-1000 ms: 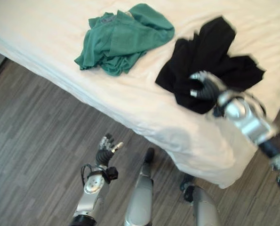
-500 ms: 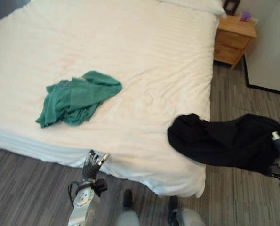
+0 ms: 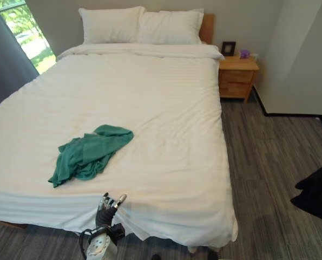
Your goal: Pick up bed clothes into laundry basket.
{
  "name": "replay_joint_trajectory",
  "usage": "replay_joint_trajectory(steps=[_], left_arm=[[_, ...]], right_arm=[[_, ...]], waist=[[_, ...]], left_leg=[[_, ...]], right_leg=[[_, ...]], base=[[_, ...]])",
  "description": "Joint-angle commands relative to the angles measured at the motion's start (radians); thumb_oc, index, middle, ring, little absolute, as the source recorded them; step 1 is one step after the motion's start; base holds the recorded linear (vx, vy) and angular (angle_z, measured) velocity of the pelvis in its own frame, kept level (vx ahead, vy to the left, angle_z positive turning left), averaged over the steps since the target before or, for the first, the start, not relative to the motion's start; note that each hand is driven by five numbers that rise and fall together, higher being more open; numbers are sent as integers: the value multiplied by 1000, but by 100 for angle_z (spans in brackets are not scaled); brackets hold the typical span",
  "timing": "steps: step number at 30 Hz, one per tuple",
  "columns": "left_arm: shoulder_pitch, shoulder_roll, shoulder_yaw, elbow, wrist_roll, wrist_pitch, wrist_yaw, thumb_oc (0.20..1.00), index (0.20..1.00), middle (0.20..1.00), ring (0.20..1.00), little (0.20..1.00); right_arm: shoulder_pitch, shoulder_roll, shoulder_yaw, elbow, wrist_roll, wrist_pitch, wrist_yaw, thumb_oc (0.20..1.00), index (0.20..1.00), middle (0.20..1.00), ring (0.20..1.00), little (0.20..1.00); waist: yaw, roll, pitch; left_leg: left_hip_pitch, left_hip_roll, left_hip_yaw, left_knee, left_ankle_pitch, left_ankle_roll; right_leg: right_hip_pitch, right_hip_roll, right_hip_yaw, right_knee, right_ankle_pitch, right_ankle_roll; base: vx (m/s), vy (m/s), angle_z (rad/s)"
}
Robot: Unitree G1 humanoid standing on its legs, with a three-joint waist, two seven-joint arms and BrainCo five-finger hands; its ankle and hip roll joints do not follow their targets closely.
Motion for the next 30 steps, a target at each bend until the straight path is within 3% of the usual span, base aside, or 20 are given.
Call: replay_joint_trajectory(steps=[1, 2, 4, 5, 6, 7, 9, 10, 13, 15, 16, 18, 20, 22, 24, 25, 27, 28, 29, 30], left_arm=[[-166, 49, 19, -49, 73, -78, -22, 1000, 1000, 1000, 1000, 1000], [-194, 46, 8, -61, 60, -91, -19, 1000, 1000, 1000, 1000, 1000], [-211, 44, 1, -66, 47, -97, -17, 1000, 1000, 1000, 1000, 1000], [-222, 31, -10, -67, 30, -99, -3, 1000, 1000, 1000, 1000, 1000], [-223, 31, -10, -67, 30, -99, -2, 1000, 1000, 1000, 1000, 1000], [-229, 27, -15, -62, 28, -99, -2, 1000, 1000, 1000, 1000, 1000], [-226, 18, -14, -54, 18, -104, 0, 1000, 1000, 1000, 1000, 1000], [-220, 9, -16, -44, 15, -103, 10, 1000, 1000, 1000, 1000, 1000], [-216, -1, -19, -37, 15, -107, 26, 1000, 1000, 1000, 1000, 1000], [-211, -4, 5, -26, 14, -117, 50, 1000, 1000, 1000, 1000, 1000], [-210, -4, 5, -27, 14, -117, 50, 1000, 1000, 1000, 1000, 1000], [-198, -6, 18, -32, 16, -119, 61, 1000, 1000, 1000, 1000, 1000], [-192, -9, 34, -28, -3, -127, 73, 1000, 1000, 1000, 1000, 1000], [-182, -22, 39, -31, -15, -128, 71, 1000, 1000, 1000, 1000, 1000], [-194, -13, 10, -24, -17, -129, 39, 1000, 1000, 1000, 1000, 1000], [-195, -12, 9, -23, -17, -129, 39, 1000, 1000, 1000, 1000, 1000], [-222, 7, -15, -19, -12, -123, 24, 1000, 1000, 1000, 1000, 1000], [-231, 19, -23, -24, 1, -122, 29, 1000, 1000, 1000, 1000, 1000], [-243, 43, -21, -31, 18, -118, 30, 1000, 1000, 1000, 1000, 1000], [-243, 44, -20, -31, 18, -118, 30, 1000, 1000, 1000, 1000, 1000]], right_arm=[[-95, -37, -6, -77, 16, -65, 31, 200, 200, 200, 200, 200], [-100, -50, -6, -79, 26, -73, 26, 200, 200, 200, 200, 200], [-113, -51, -4, -70, 36, -82, 15, 200, 200, 200, 200, 200], [-130, -42, 1, -64, 56, -90, -10, 200, 200, 200, 200, 200], [-130, -42, 1, -65, 56, -89, -11, 200, 200, 200, 200, 200], [-134, -37, 0, -71, 54, -86, -18, 200, 200, 200, 200, 200], [-126, -36, -8, -88, 12, -75, -27, 200, 200, 200, 200, 200], [-129, -46, -4, -90, -12, -73, -36, 200, 200, 200, 200, 200], [-141, -55, 13, -81, -3, -84, -43, 200, 200, 200, 200, 200], [-130, -61, 14, -79, -16, -76, -47, 200, 200, 200, 200, 200], [-129, -60, 15, -81, -17, -75, -48, 200, 200, 200, 200, 200], [-123, -63, 17, -93, -22, -71, -49, 200, 200, 200, 200, 200], [-131, -71, 30, -86, -9, -73, -41, 200, 200, 200, 200, 200], [-136, -74, 34, -80, 2, -69, -35, 200, 200, 200, 200, 200], [-134, -75, 10, -75, -2, -63, -30, 200, 200, 200, 200, 200], [-135, -74, 10, -75, -2, -63, -30, 200, 200, 200, 200, 200], [-119, -45, -1, -85, -3, -52, -23, 200, 200, 200, 200, 200], [-111, -18, 3, -81, 3, -53, -18, 200, 200, 200, 200, 200], [-115, 7, 19, -81, 2, -46, -18, 200, 200, 200, 200, 200], [-115, 8, 19, -81, 1, -45, -18, 200, 200, 200, 200, 200]], waist=[[-14, -77, 57], [-5, -99, 109], [-6, -103, 135], [-27, -102, 136], [-24, -102, 135], [-29, -98, 132], [-18, -89, 127], [-5, -82, 131], [12, -64, 138], [24, -55, 131], [22, -54, 132], [36, -47, 121], [55, -37, 120], [59, -30, 105], [43, -28, 95], [45, -31, 94], [38, -41, 89], [30, -51, 92], [24, -67, 101], [29, -71, 98]], left_leg=[[86, -2, 48, 136, -77, 8], [-20, 22, 50, 347, -2, -36], [-87, 36, 43, 458, 20, -49], [-127, 94, 180, 496, 51, -38], [-126, 95, 185, 495, 52, -39], [-140, 129, 264, 475, 73, -45], [-173, 150, 334, 380, 98, -47], [-184, 152, 294, 277, 124, -46], [-182, 159, 214, 157, 197, -63], [-172, 221, 102, 94, 239, -101], [-169, 223, 100, 92, 241, -105], [-145, 243, 3, 99, 217, -105], [-121, 222, -163, 152, 188, -114], [-108, 200, -222, 187, 120, -115], [-97, 167, -162, 185, 41, -96], [-98, 164, -159, 188, 38, -95], [-84, 113, -124, 160, 9, -65], [-73, 86, -115, 149, -11, -41], [-63, 43, -96, 145, -29, -3], [-58, 41, -88, 144, -40, -3]], right_leg=[[4, 22, 40, 58, -39, -45], [20, 23, 36, 70, -42, -73], [23, 28, 23, 80, -48, -90], [40, 34, -8, 82, -65, -105], [38, 35, -5, 82, -65, -106], [48, 39, -9, 81, -71, -110], [71, 45, -10, 78, -94, -107], [83, 44, -1, 81, -106, -95], [91, 35, 13, 88, -115, -81], [117, -8, 32, 84, -128, -54], [119, -6, 31, 85, -130, -55], [123, -38, 51, 89, -139, -34], [123, -53, 112, 98, -133, -26], [127, -78, 129, 99, -134, -10], [125, -143, 134, 102, -107, 29], [124, -147, 136, 101, -107, 31], [92, -211, 140, 129, -49, 67], [61, -233, 159, 171, 9, 68], [-2, -248, 203, 247, 119, 55], [-5, -252, 209, 252, 109, 56]], base=[[-219, -219, -10], [-218, -179, -8], [-176, -129, 25], [-94, -101, 62], [-12, -79, 72], [50, -23, 45], [126, 60, 32], [118, 118, 9], [123, 193, -17], [209, 257, -18], [141, 169, -58], [151, 188, -33], [186, 288, -45], [218, 339, -89], [230, 472, -40], [135, 450, -4], [102, 431, -18], [114, 545, -28], [103, 390, -25], [74, 394, -33]])
